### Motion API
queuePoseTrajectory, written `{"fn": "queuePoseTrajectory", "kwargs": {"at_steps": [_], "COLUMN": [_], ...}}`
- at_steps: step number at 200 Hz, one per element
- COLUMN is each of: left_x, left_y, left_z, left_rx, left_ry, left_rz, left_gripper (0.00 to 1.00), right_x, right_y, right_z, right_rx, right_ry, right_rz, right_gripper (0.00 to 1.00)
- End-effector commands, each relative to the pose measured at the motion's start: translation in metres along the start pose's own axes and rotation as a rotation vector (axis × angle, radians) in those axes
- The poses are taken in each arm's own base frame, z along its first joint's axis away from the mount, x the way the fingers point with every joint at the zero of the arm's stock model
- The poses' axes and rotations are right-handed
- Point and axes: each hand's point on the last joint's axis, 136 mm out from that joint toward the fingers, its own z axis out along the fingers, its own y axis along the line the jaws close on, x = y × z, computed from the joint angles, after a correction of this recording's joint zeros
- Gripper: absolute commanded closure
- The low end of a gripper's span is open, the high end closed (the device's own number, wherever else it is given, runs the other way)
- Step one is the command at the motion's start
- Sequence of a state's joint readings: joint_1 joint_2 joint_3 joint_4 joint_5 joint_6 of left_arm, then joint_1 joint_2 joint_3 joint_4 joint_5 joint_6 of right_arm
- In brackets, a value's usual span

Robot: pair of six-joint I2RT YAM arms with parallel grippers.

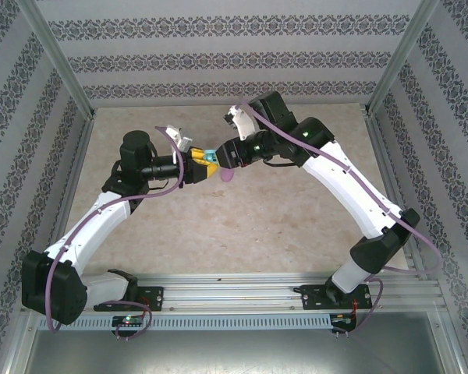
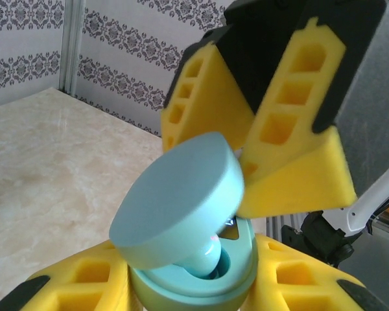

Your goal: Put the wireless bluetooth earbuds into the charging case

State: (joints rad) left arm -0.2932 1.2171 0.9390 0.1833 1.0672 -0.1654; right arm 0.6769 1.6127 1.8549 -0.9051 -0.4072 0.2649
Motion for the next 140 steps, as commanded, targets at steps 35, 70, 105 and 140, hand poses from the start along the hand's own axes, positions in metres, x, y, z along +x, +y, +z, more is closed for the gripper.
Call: {"fn": "queuePoseTrajectory", "kwargs": {"at_steps": [35,70,105,140], "left_x": [-0.018,-0.018,-0.017,-0.016], "left_y": [-0.014,-0.014,-0.013,-0.013], "left_z": [-0.002,-0.003,-0.002,-0.002], "left_rx": [0.045,0.043,0.043,0.044], "left_ry": [-0.041,-0.038,-0.032,-0.028], "left_rz": [0.069,0.067,0.067,0.063], "left_gripper": [0.92,0.92,0.92,0.92], "right_x": [-0.03,-0.015,-0.008,-0.004], "right_y": [0.015,0.013,0.013,0.015], "right_z": [-0.01,-0.01,-0.014,-0.016], "right_rx": [-0.027,-0.007,0.011,0.028], "right_ry": [-0.09,0.024,0.096,0.129], "right_rz": [-0.049,-0.05,-0.049,-0.088], "right_gripper": [0.56,0.56,0.57,0.65]}}
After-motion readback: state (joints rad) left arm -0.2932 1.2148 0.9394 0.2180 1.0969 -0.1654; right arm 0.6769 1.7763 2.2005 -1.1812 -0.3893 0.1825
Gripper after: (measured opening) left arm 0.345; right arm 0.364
